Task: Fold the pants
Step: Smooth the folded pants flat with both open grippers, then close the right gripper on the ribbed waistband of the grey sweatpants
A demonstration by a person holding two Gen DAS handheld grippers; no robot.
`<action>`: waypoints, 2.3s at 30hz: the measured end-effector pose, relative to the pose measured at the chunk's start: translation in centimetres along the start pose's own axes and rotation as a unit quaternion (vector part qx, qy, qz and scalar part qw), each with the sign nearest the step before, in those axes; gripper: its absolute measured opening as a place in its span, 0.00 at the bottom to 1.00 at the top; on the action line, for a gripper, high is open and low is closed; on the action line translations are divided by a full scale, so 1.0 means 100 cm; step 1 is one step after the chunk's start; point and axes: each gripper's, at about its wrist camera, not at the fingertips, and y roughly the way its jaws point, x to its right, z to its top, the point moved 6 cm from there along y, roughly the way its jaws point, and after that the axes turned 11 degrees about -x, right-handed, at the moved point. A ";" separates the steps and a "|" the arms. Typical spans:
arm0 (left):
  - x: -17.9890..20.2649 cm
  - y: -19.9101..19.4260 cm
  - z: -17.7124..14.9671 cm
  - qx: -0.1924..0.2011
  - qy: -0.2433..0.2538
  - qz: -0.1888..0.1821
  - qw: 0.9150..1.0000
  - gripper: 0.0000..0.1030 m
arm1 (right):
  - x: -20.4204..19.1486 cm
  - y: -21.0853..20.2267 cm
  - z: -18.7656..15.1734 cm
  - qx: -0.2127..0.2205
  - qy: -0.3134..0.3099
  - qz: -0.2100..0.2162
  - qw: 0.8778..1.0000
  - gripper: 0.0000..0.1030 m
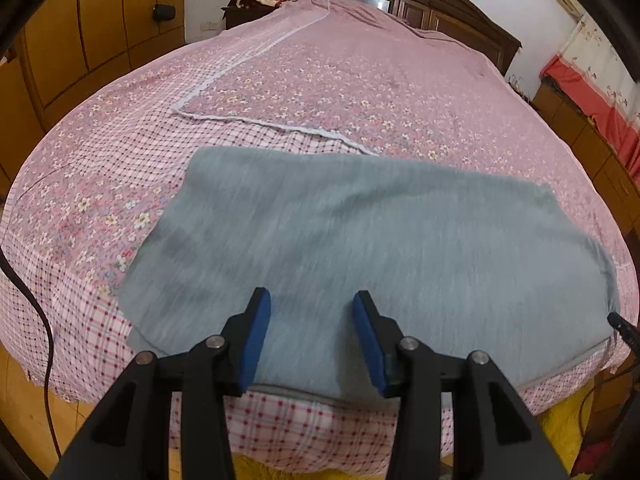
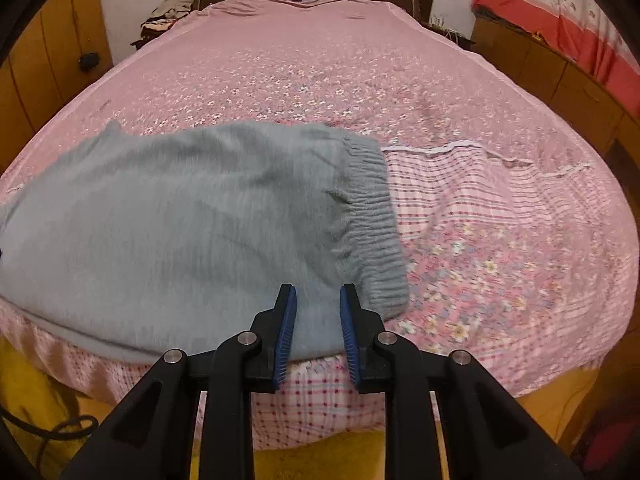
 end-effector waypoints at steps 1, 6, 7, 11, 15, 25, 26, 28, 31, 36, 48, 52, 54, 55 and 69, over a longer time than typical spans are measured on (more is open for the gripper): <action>0.000 -0.001 -0.001 0.001 0.001 0.000 1.000 0.44 | 0.005 -0.005 -0.003 0.000 0.009 0.003 1.000 0.22; 0.001 -0.003 -0.005 0.002 -0.003 -0.001 1.000 0.46 | 0.023 -0.022 -0.009 0.006 0.080 0.029 0.996 0.37; 0.002 -0.004 -0.005 0.002 -0.005 -0.004 1.000 0.47 | 0.027 -0.025 -0.010 0.008 0.091 0.024 0.996 0.39; 0.003 -0.002 -0.002 0.001 -0.005 -0.006 1.000 0.50 | 0.030 -0.022 -0.012 -0.004 0.124 0.093 0.988 0.39; 0.004 -0.001 -0.002 0.002 -0.004 -0.005 1.000 0.51 | 0.025 -0.003 -0.009 -0.022 0.152 0.133 0.979 0.39; 0.004 0.000 0.000 -0.001 0.000 -0.002 1.000 0.52 | 0.025 -0.020 0.014 0.032 0.176 0.117 0.977 0.39; 0.005 0.001 0.000 -0.001 -0.001 -0.001 1.000 0.52 | 0.024 -0.023 0.017 0.036 0.171 0.135 0.975 0.39; 0.005 0.001 0.001 -0.001 -0.001 -0.001 1.000 0.54 | 0.019 -0.025 0.022 0.038 0.163 0.164 0.972 0.39; 0.005 0.002 0.002 0.000 -0.001 -0.001 1.000 0.54 | 0.008 -0.018 0.029 0.028 0.151 0.208 0.966 0.39; 0.006 0.002 0.001 0.001 0.004 -0.003 1.000 0.54 | -0.005 0.002 0.011 -0.003 0.130 0.191 0.973 0.39; 0.008 0.004 0.000 0.003 0.008 0.001 1.000 0.54 | 0.026 -0.020 -0.011 0.016 0.085 0.103 0.991 0.39; 0.010 0.005 0.000 0.002 0.011 0.007 1.000 0.54 | 0.044 -0.013 -0.006 -0.005 0.046 -0.005 0.999 0.20; 0.011 0.005 0.000 0.003 0.011 0.009 1.000 0.54 | 0.045 -0.008 -0.004 -0.010 0.035 -0.009 0.999 0.18; 0.011 0.005 0.000 0.003 0.010 0.008 1.000 0.54 | 0.041 -0.007 -0.001 -0.009 0.029 0.000 1.000 0.18; 0.009 0.004 0.000 0.002 0.013 0.008 1.000 0.54 | 0.029 0.019 0.010 -0.025 0.053 0.036 0.998 0.19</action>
